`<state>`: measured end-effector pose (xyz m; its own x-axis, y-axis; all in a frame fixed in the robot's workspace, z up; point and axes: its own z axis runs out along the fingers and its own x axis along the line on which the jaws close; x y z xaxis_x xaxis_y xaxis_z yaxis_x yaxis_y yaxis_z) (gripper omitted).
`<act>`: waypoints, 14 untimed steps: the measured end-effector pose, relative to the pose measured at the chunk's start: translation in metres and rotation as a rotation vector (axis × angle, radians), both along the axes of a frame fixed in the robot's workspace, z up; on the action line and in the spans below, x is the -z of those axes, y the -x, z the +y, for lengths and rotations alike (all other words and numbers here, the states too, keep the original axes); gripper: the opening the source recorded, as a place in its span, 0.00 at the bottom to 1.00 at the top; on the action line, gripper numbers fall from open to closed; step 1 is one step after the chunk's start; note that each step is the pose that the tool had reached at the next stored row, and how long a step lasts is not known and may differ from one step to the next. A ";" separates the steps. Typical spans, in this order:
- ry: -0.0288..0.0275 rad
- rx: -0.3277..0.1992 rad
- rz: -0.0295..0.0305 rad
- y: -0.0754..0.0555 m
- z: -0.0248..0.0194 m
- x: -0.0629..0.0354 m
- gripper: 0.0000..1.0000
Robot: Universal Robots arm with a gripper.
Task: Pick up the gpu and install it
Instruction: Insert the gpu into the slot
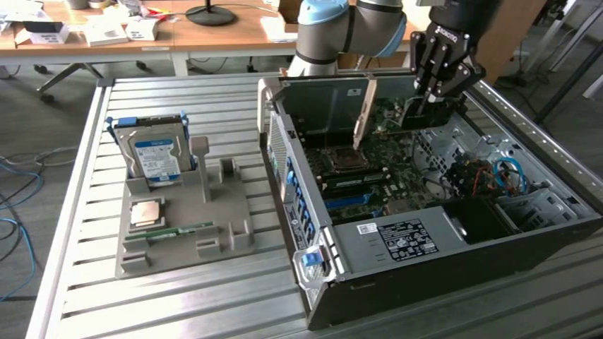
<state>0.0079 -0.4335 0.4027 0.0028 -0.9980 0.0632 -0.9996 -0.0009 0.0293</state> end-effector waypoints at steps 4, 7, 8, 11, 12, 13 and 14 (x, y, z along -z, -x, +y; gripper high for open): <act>0.0001 0.000 0.0000 0.000 0.0000 0.0037 0.26; 0.0001 0.000 0.0000 0.000 0.0000 0.0066 0.26; 0.0002 0.000 0.0001 0.000 0.0000 0.0068 0.26; 0.0002 0.000 0.0001 0.000 0.0000 0.0068 0.26; 0.0001 0.000 0.0000 0.000 0.0000 0.0069 0.26; -0.0002 0.000 -0.0001 0.000 0.0004 0.0071 0.26; -0.0002 0.000 -0.0001 0.000 0.0013 0.0072 0.26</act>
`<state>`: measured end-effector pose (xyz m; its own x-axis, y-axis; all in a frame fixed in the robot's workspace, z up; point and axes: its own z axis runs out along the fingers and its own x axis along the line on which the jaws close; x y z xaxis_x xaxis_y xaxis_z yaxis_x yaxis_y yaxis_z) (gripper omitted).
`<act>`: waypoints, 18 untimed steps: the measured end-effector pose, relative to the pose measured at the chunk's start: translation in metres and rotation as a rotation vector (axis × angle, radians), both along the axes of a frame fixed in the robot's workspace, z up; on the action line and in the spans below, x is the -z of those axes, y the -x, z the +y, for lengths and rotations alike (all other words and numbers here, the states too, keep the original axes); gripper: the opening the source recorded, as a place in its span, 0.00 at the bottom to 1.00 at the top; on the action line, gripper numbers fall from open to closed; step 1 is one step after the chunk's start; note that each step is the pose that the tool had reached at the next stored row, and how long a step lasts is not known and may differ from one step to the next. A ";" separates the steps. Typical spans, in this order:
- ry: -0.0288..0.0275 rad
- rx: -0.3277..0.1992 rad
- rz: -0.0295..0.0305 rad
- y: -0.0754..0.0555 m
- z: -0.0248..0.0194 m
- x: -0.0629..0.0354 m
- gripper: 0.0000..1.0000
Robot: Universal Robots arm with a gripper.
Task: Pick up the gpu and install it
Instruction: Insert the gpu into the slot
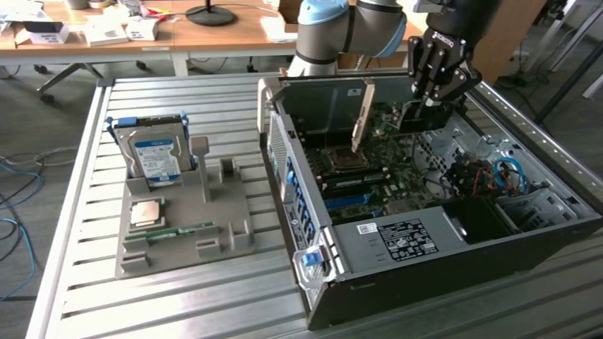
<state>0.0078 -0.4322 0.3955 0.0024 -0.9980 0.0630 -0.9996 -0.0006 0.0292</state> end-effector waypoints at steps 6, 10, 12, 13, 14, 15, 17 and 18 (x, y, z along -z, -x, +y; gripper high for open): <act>0.0002 -0.001 0.0001 0.000 0.0041 0.0003 0.26; 0.0002 0.000 0.0001 0.000 0.0043 0.0003 0.26; 0.0001 0.000 0.0001 0.000 0.0043 0.0004 0.26; 0.0000 0.000 0.0000 0.000 0.0043 0.0005 0.26; -0.0003 0.000 0.0000 0.000 0.0044 0.0008 0.26; -0.0008 0.000 0.0000 0.000 0.0043 0.0013 0.26; -0.0014 0.000 0.0001 0.000 0.0043 0.0021 0.26; -0.0020 0.000 0.0000 0.000 0.0043 0.0027 0.26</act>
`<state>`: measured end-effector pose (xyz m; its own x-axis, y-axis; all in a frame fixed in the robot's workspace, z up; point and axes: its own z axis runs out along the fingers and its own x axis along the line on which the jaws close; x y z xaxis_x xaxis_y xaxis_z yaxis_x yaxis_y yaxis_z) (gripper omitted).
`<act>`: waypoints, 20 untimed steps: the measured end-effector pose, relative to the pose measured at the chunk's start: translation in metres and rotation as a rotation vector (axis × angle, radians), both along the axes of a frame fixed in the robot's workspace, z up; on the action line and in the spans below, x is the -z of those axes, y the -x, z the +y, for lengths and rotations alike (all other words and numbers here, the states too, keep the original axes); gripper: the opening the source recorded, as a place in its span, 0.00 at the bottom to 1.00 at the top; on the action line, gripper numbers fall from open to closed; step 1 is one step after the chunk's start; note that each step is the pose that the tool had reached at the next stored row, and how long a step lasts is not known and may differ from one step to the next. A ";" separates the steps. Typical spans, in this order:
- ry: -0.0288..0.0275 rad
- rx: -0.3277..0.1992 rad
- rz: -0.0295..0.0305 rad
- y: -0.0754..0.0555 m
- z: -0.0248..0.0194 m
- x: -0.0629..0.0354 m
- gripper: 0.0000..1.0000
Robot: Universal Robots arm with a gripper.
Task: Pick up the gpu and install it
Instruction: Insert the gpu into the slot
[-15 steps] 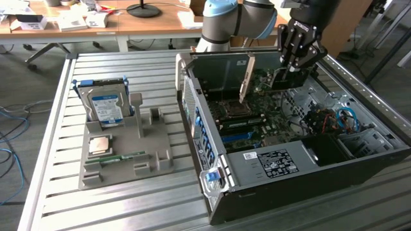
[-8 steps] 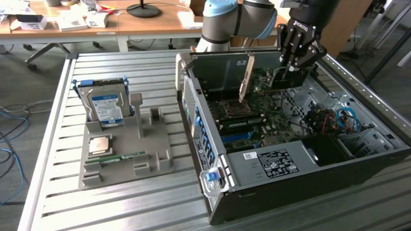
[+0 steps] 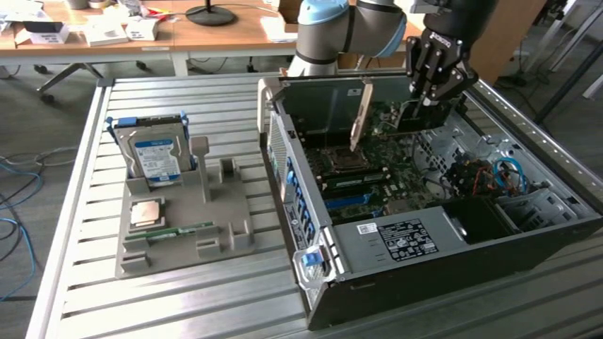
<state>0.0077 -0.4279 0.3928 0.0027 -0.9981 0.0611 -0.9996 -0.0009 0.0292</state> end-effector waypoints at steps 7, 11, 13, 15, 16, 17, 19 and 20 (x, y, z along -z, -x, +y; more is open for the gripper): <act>-0.0037 0.000 -0.0001 0.000 0.0000 0.0043 0.26; -0.0098 0.000 -0.0010 0.001 -0.0001 0.0064 0.26; -0.0116 0.000 -0.0016 0.001 0.0000 0.0068 0.26; -0.0126 0.000 -0.0019 0.001 0.0000 0.0070 0.26; -0.0174 0.000 -0.0029 0.001 -0.0001 0.0072 0.26; -0.0249 0.000 -0.0038 0.001 0.0000 0.0072 0.26; -0.0411 0.001 -0.0048 0.001 0.0000 0.0072 0.26; -0.0447 0.000 -0.0049 0.001 0.0000 0.0074 0.26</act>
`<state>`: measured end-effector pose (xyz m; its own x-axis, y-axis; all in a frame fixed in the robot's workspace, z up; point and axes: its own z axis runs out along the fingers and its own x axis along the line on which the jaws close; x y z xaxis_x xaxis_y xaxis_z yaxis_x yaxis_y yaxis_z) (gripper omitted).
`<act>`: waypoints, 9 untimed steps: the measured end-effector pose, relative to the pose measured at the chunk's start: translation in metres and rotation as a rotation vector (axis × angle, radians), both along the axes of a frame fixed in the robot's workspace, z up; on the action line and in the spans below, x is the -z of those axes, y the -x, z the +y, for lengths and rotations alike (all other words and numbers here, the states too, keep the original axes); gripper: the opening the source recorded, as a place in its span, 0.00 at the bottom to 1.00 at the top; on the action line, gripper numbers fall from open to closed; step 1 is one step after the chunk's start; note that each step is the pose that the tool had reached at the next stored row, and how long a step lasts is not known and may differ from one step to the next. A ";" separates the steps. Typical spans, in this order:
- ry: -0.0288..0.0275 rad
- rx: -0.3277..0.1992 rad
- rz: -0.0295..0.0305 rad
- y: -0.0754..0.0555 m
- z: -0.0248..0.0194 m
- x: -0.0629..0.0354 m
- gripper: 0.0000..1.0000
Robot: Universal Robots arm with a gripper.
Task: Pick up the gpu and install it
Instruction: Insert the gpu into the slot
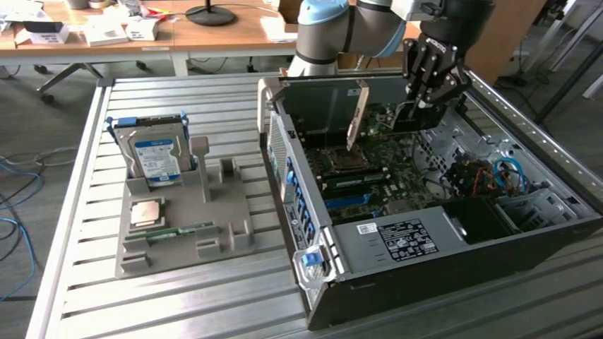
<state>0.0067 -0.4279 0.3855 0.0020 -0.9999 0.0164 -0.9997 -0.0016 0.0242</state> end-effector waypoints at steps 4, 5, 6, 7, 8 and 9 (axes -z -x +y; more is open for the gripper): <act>-0.0006 0.001 0.0001 0.000 0.0000 0.0015 0.26; -0.0007 0.001 0.0000 0.000 0.0000 0.0026 0.26; -0.0006 0.002 0.0000 0.000 0.0000 0.0039 0.26; -0.0005 0.002 0.0001 0.001 0.0000 0.0055 0.26; -0.0005 0.002 0.0001 0.001 0.0000 0.0072 0.26; -0.0004 0.003 0.0001 0.001 0.0000 0.0089 0.26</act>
